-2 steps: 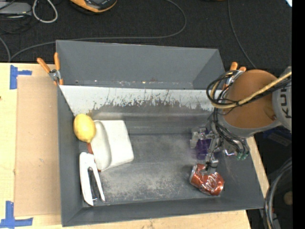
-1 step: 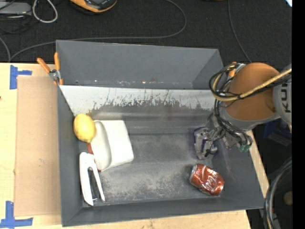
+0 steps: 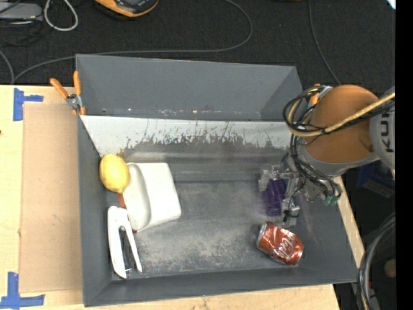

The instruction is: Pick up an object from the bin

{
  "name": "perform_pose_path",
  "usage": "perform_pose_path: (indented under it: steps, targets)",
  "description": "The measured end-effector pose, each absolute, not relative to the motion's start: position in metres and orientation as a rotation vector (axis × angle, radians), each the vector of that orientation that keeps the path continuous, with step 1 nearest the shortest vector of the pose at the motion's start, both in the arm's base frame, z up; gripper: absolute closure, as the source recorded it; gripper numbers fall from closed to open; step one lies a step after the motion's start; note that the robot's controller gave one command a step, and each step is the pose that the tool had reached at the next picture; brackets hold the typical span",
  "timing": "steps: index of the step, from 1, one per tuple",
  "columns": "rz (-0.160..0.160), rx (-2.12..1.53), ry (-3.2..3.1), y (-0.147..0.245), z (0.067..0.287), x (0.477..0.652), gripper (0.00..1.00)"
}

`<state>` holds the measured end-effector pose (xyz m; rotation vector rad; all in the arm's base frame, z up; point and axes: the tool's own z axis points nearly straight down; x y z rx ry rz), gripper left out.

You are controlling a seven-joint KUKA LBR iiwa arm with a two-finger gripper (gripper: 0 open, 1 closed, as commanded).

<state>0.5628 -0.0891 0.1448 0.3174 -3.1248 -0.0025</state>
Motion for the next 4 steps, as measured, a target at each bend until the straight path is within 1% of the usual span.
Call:
perform_pose_path:
  steps: [1,2,3,4]
  targets:
    - [-0.003,0.316,-3.125,-0.089,0.145,0.563,1.00]
    - [-0.003,0.315,-3.125,-0.089,0.145,0.563,1.00]
    - [-0.004,0.363,-3.119,-0.099,0.141,0.561,1.00]
    - [-0.004,0.377,-3.119,-0.106,0.138,0.576,0.00]
